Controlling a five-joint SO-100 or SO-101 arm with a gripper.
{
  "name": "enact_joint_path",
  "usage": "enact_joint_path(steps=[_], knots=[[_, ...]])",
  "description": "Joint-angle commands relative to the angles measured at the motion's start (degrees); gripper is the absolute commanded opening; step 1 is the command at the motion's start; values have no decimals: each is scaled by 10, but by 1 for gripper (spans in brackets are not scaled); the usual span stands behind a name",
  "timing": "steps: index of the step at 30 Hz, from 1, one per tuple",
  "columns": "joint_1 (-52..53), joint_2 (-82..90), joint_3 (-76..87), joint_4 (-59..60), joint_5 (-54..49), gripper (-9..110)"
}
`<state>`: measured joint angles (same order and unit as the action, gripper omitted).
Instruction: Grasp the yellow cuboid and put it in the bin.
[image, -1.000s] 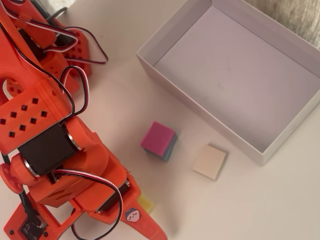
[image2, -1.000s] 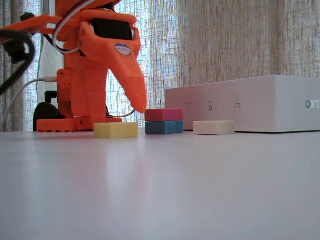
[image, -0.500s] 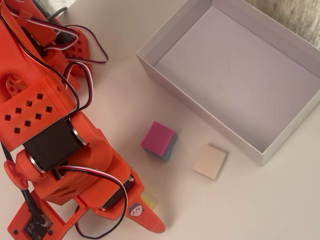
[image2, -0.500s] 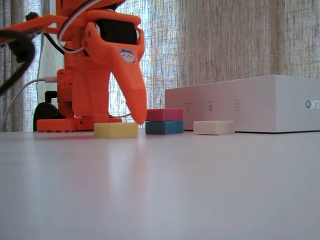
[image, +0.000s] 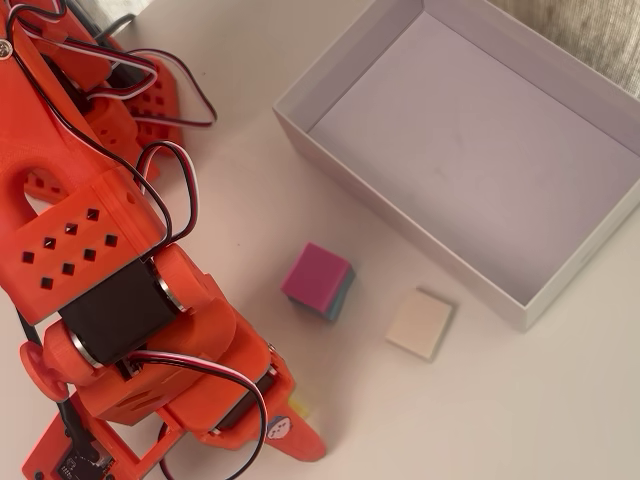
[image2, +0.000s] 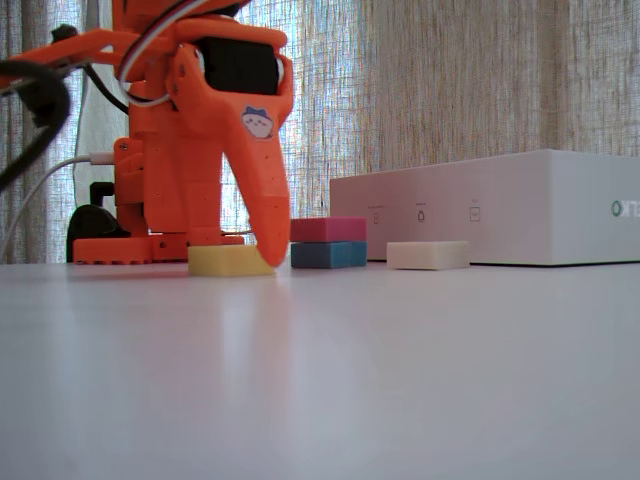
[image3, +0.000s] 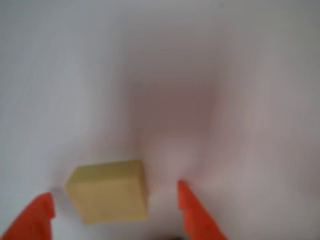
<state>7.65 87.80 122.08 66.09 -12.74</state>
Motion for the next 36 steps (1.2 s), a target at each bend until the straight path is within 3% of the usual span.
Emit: enact_joint_path(steps=[1,11,17,27,36], knots=[[0,-34,-4,3,-1,20],[10,-38,-3,6,3,18],[7,-36,-3,4,2,-8],[11,36,-6,-11,-8,-8],[-41,276,-163,115,-26,-8]])
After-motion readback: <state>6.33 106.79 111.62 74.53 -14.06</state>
